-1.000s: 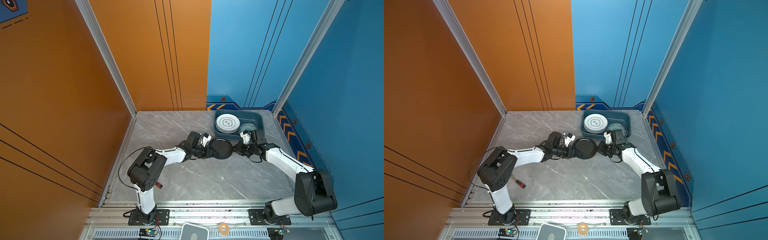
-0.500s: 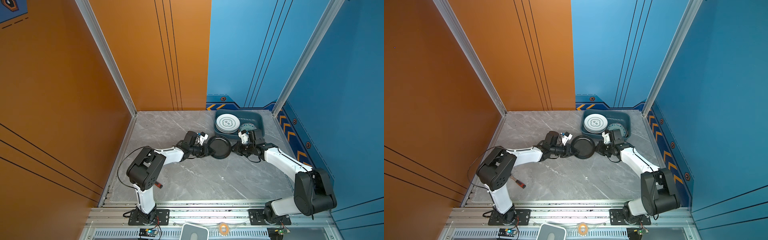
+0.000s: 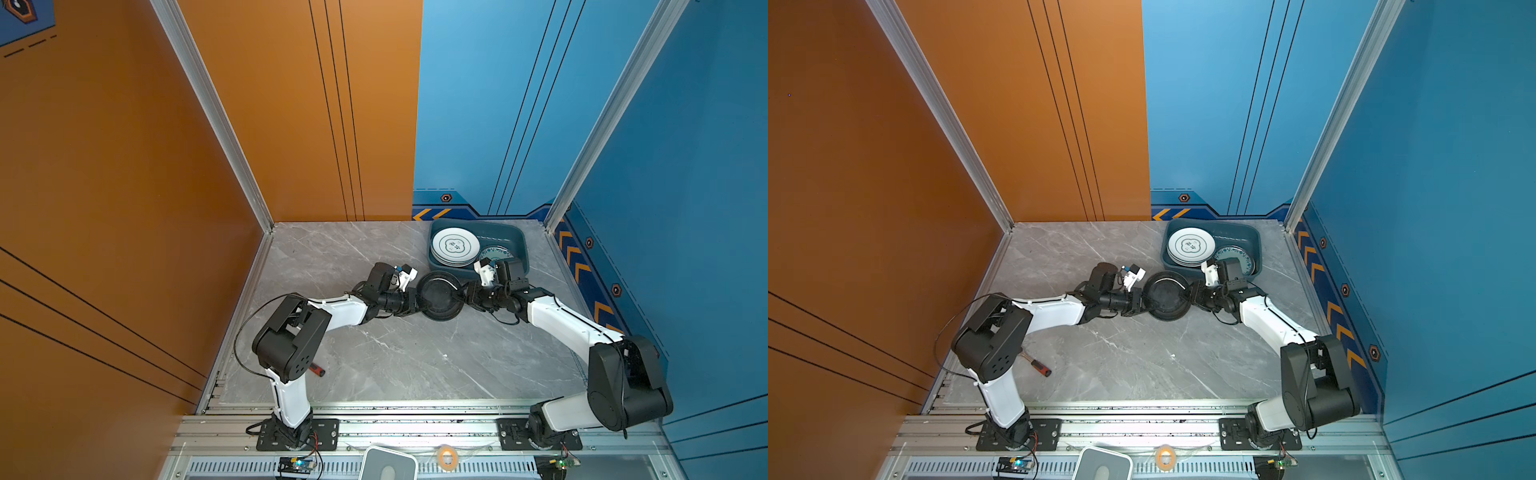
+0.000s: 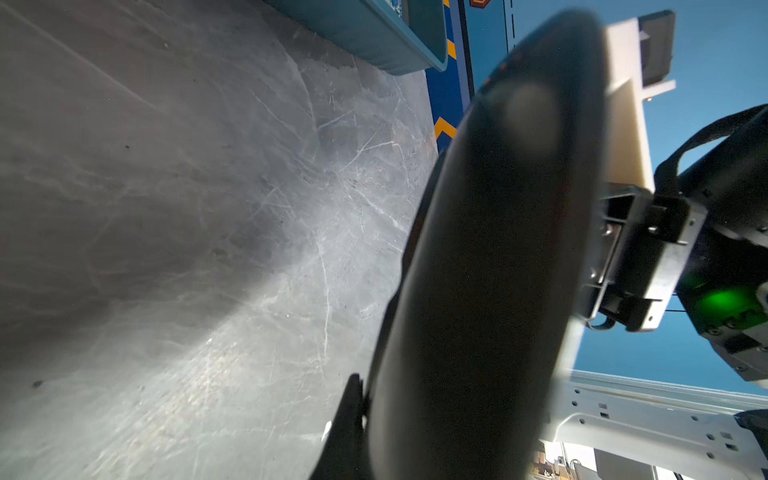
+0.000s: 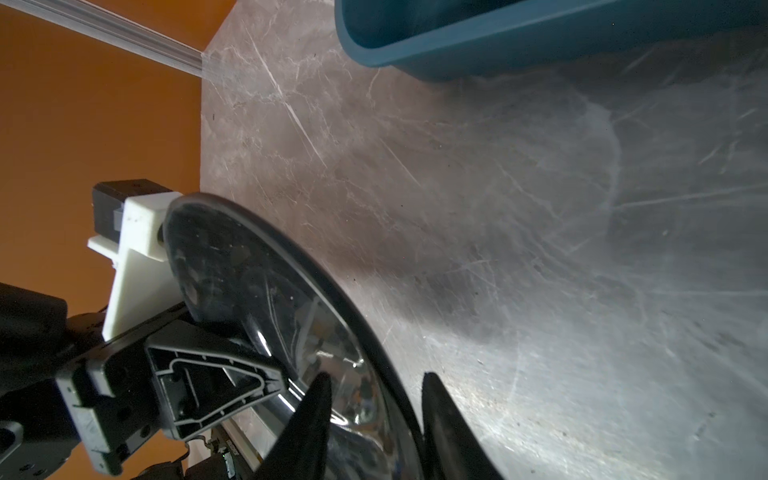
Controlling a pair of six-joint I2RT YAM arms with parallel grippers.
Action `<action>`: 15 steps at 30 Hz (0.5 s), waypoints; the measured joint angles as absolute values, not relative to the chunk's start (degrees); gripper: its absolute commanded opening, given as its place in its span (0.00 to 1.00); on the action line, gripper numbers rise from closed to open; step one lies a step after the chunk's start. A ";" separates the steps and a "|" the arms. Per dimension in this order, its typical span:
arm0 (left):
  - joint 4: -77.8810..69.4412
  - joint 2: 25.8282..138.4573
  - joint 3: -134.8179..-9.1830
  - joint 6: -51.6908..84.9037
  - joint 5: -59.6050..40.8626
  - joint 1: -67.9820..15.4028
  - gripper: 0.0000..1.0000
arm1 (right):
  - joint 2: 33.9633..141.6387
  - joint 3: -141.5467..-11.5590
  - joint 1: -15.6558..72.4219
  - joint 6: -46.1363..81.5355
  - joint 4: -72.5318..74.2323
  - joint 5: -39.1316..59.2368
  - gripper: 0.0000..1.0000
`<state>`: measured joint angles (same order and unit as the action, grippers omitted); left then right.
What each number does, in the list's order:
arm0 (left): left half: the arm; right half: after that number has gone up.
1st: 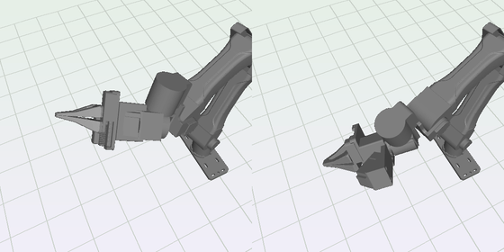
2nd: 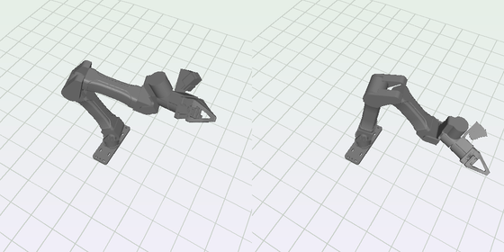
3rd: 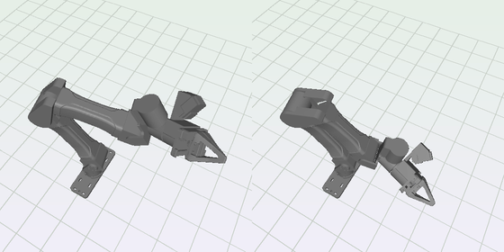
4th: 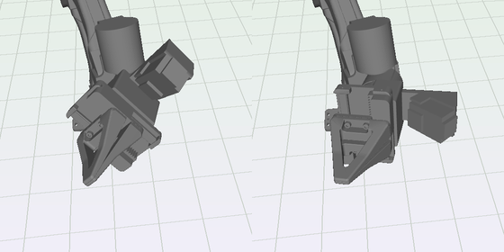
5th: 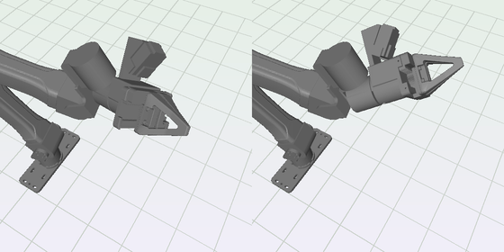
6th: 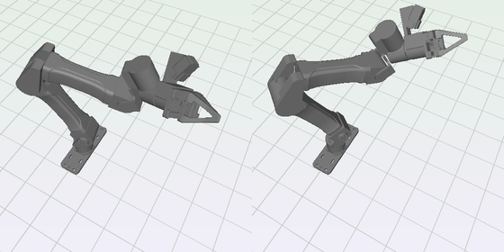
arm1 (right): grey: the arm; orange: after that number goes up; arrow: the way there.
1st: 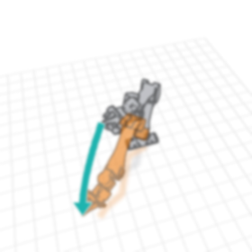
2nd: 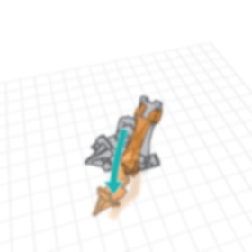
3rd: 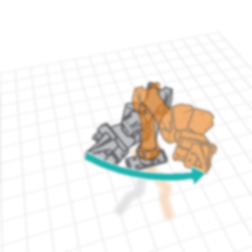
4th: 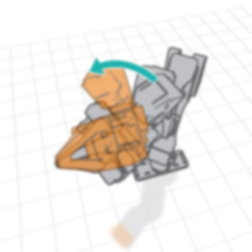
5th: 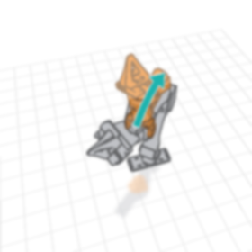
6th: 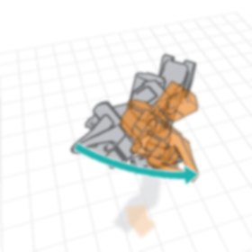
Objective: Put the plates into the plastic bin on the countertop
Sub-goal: 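Grasp the dark plate's rim with the left gripper while the right holds it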
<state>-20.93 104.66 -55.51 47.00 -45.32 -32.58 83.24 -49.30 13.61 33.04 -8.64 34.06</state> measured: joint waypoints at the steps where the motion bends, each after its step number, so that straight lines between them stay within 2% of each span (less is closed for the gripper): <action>1: -21.02 104.60 -55.51 47.00 -45.54 -32.58 0.00 | 83.46 -49.25 13.54 32.60 -8.05 34.50 0.41; 3: -21.02 104.40 -55.51 47.00 -45.91 -32.60 0.00 | 84.42 -49.25 13.50 31.48 -6.70 35.83 0.38; 6: -20.49 104.03 -55.51 47.53 -46.46 -32.69 0.00 | 86.48 -49.28 13.30 30.00 -4.56 38.79 0.29; 11: -19.97 103.70 -55.53 48.97 -46.70 -31.81 0.00 | 89.17 -49.21 12.10 28.14 0.14 43.88 0.10; 15: -19.05 103.66 -55.44 51.29 -48.42 -30.41 0.01 | 90.35 -48.47 10.83 27.66 4.89 48.42 0.03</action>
<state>-19.05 103.66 -55.44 51.29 -48.42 -30.41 90.35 -48.47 10.83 27.66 4.89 48.42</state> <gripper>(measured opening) 0.111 0.073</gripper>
